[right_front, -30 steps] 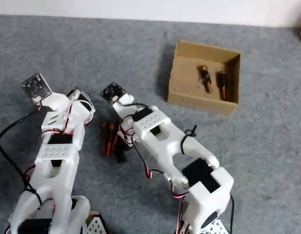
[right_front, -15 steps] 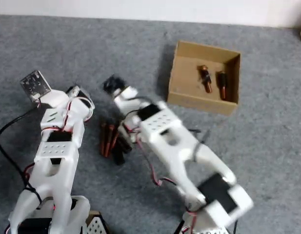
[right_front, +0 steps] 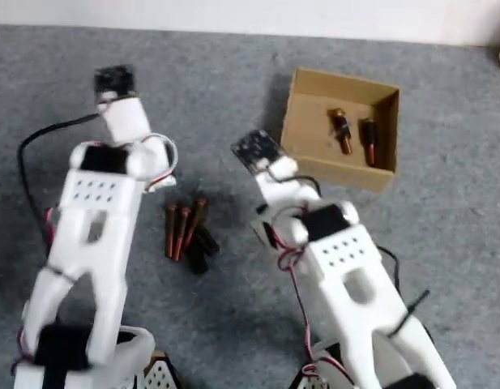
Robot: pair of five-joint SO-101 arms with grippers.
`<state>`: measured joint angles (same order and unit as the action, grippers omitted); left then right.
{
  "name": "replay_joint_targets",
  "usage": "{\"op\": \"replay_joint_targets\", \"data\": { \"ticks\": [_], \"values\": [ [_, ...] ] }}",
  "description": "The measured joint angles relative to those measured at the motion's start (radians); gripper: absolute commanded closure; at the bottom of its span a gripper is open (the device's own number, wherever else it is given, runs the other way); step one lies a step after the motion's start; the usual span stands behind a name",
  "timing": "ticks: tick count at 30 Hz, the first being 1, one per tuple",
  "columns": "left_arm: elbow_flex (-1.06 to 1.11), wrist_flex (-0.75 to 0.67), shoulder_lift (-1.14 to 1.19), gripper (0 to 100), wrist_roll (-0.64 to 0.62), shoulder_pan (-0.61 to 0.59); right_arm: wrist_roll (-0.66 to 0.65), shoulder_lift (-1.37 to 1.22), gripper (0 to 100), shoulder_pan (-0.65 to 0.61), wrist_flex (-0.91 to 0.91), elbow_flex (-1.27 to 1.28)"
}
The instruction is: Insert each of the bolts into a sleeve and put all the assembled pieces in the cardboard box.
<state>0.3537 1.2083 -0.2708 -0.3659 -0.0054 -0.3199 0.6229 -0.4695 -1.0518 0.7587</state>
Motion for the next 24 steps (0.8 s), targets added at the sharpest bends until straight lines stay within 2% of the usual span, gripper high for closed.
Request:
{"op": "replay_joint_targets", "data": {
  "ticks": [5, 7, 16, 24],
  "values": [
    [-0.052, 0.166, 0.215, 99, 0.018, 0.002, -0.006, 0.094, 99.3, 0.043, 0.006, 0.124],
    [-0.052, 0.192, 0.282, 99, 0.018, 0.003, -0.008, 0.11, 99.3, 0.048, 0.04, 0.172],
    [0.032, 0.121, 0.327, 99, 0.021, 0.118, -0.009, 0.118, 99.3, 0.048, 0.124, 0.241],
    [0.063, 0.034, 0.334, 99, 0.018, 0.117, -0.009, 0.118, 99.3, 0.051, 0.127, 0.241]
  ]
}}
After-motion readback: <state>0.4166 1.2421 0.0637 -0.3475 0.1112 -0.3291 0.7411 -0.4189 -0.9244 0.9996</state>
